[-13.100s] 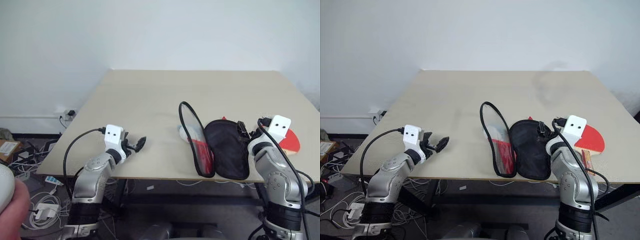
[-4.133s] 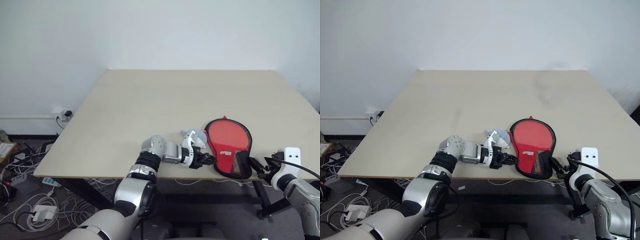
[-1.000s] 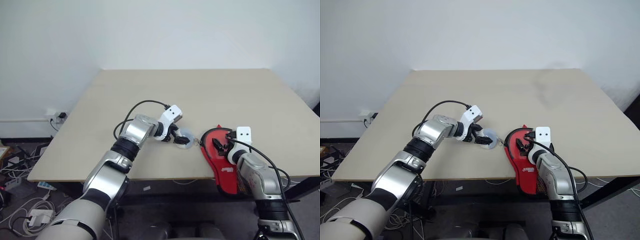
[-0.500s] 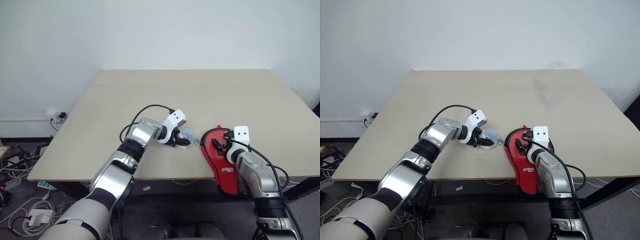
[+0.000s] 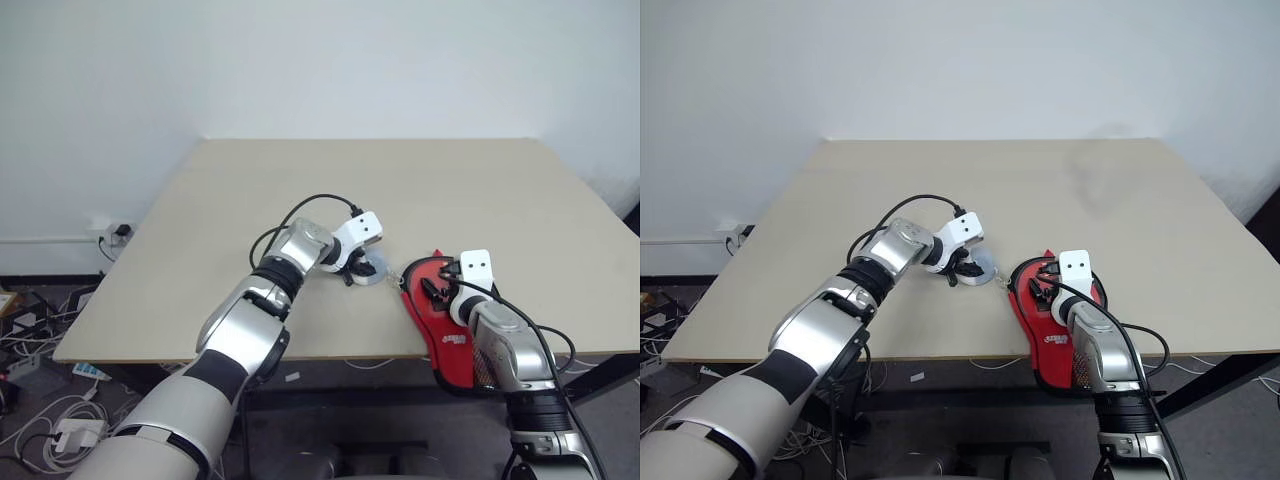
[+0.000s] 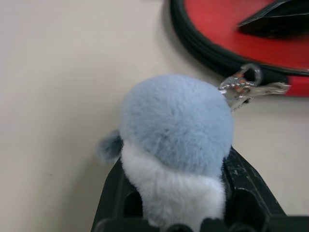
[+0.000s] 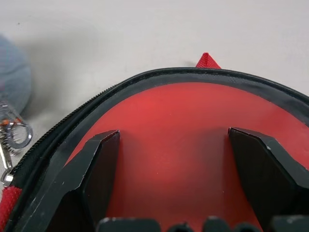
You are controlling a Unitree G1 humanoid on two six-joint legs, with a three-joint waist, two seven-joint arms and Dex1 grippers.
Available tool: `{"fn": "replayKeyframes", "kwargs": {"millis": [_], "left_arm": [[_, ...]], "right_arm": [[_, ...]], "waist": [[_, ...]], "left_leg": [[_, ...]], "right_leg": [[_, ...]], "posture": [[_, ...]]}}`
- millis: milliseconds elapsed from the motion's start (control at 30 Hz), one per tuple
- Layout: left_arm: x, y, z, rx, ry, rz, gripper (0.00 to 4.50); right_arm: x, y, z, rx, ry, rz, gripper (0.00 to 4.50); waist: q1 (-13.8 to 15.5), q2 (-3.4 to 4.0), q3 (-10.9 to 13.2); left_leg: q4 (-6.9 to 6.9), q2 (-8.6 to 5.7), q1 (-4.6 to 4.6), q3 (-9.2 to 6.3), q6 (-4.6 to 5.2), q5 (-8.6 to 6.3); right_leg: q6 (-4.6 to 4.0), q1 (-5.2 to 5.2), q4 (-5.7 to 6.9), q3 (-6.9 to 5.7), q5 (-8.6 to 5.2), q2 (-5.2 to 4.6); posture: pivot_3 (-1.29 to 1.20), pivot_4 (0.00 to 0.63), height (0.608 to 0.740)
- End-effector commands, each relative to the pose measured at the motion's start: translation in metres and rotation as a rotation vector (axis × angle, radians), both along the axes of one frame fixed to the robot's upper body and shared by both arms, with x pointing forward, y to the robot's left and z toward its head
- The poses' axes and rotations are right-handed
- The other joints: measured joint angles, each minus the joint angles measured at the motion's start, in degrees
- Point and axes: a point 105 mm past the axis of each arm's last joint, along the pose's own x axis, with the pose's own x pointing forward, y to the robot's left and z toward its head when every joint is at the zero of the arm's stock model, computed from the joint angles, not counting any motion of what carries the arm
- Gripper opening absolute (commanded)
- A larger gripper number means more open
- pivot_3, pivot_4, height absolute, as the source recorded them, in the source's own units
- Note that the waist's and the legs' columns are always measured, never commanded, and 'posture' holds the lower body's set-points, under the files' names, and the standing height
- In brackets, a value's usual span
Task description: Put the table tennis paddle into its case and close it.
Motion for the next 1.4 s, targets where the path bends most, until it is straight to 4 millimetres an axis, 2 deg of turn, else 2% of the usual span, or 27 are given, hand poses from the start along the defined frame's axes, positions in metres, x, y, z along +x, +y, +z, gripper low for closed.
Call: {"fn": "replayKeyframes", "kwargs": {"millis": [33,133,267,533,767,1000,1200,1400], "left_arm": [[0.015,-0.012,0.030,-0.010,-0.131,0.006,1.43],[0.014,-0.023,0.031,0.003,-0.162,-0.013,1.43],[0.014,-0.027,0.028,0.054,-0.203,-0.018,1.43],[0.026,-0.011,0.033,0.155,-0.283,0.012,1.43],[0.029,0.008,0.023,0.260,-0.314,0.005,1.43],[0.028,-0.022,0.038,-0.019,-0.285,0.112,1.43],[0.027,-0.046,0.047,-0.070,-0.337,0.143,1.43],[0.028,-0.052,0.046,-0.038,-0.384,0.188,1.43]], "right_arm": [[-0.017,-0.001,-0.036,-0.013,0.164,-0.017,3.88],[-0.022,0.000,-0.044,-0.043,0.188,-0.019,3.88],[-0.026,0.000,-0.045,-0.045,0.196,-0.035,3.88],[-0.027,-0.005,-0.042,-0.039,0.187,-0.066,3.88],[-0.027,-0.002,-0.040,-0.042,0.180,-0.064,3.88],[-0.028,0.002,-0.038,-0.039,0.174,-0.055,3.88],[-0.033,0.008,-0.038,-0.031,0.174,-0.050,3.88],[-0.039,0.009,-0.036,-0.036,0.169,-0.061,3.88]], "waist": [[0.0,-0.02,0.0],[0.0,-0.06,0.0],[0.0,-0.10,0.0],[0.0,-0.16,-0.1],[0.0,-0.20,-0.1],[0.0,-0.22,-0.1],[0.0,-0.22,-0.1],[0.0,-0.22,-0.1]], "left_leg": [[0.01,0.00,-0.01,-0.01,0.00,0.00],[0.02,0.00,-0.01,-0.01,0.01,0.00],[0.03,0.00,-0.01,-0.02,0.01,0.00],[0.05,0.00,-0.01,-0.03,0.02,0.00],[0.04,0.00,-0.01,-0.03,0.02,0.00],[0.05,0.00,-0.02,-0.04,0.02,0.00],[0.06,0.00,-0.03,-0.04,0.02,0.00],[0.06,0.00,-0.05,-0.05,0.02,-0.01]], "right_leg": [[0.00,0.00,0.00,0.00,0.00,0.00],[0.00,0.00,0.00,0.00,0.00,0.00],[0.00,0.01,0.01,0.02,0.00,0.00],[0.01,0.03,0.01,0.02,0.00,0.01],[0.01,0.02,0.02,0.01,0.00,0.01],[0.01,-0.01,0.02,-0.11,0.00,0.01],[0.01,0.00,0.03,-0.08,0.00,0.00],[0.01,0.00,0.03,-0.08,0.00,-0.01]], "posture": [[0.00,0.000,0.716],[0.00,0.000,0.716],[0.00,0.000,0.716],[0.00,0.000,0.716],[0.00,0.000,0.716],[0.00,0.000,0.716],[0.00,0.000,0.716],[0.00,0.000,0.716]]}}
